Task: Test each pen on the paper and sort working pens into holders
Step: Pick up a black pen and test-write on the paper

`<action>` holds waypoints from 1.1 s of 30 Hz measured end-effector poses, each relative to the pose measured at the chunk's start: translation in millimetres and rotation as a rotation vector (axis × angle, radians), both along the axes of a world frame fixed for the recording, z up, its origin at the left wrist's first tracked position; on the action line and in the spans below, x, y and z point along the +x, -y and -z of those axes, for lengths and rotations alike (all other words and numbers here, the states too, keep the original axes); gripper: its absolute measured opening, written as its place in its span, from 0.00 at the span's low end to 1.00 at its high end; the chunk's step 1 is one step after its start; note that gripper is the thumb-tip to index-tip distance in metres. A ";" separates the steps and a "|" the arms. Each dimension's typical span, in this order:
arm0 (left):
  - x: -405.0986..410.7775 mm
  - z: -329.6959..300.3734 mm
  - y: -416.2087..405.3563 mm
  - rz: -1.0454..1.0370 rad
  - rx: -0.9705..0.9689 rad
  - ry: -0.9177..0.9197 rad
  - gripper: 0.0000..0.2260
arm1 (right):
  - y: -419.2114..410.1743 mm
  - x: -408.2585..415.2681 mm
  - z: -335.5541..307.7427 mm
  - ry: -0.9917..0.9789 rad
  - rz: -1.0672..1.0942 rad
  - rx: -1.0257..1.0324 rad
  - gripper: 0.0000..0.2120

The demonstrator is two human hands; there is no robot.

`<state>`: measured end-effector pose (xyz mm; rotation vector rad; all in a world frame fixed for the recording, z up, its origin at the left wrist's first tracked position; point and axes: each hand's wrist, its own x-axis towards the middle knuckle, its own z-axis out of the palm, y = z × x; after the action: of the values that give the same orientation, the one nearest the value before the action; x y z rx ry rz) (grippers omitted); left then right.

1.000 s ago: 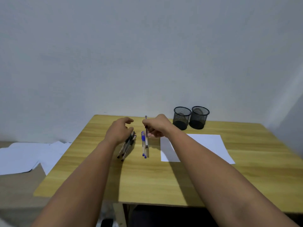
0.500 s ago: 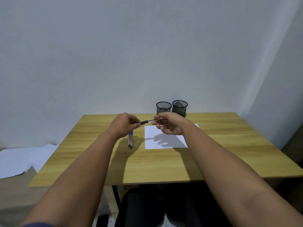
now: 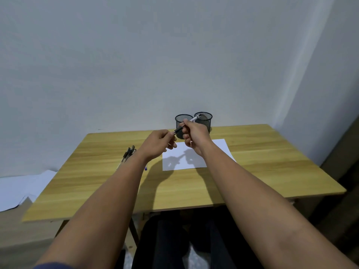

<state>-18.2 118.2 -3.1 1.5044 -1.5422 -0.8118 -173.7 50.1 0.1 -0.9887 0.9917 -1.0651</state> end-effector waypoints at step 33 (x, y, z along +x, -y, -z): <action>0.9 16.8 50.7 0.050 0.305 -0.386 0.15 | 103.8 17.7 31.1 0.178 0.239 0.199 0.16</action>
<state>-17.3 67.5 -20.0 1.4163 -1.2102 -1.3290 -156.0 -53.7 -31.0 -0.6131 1.0637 -1.2029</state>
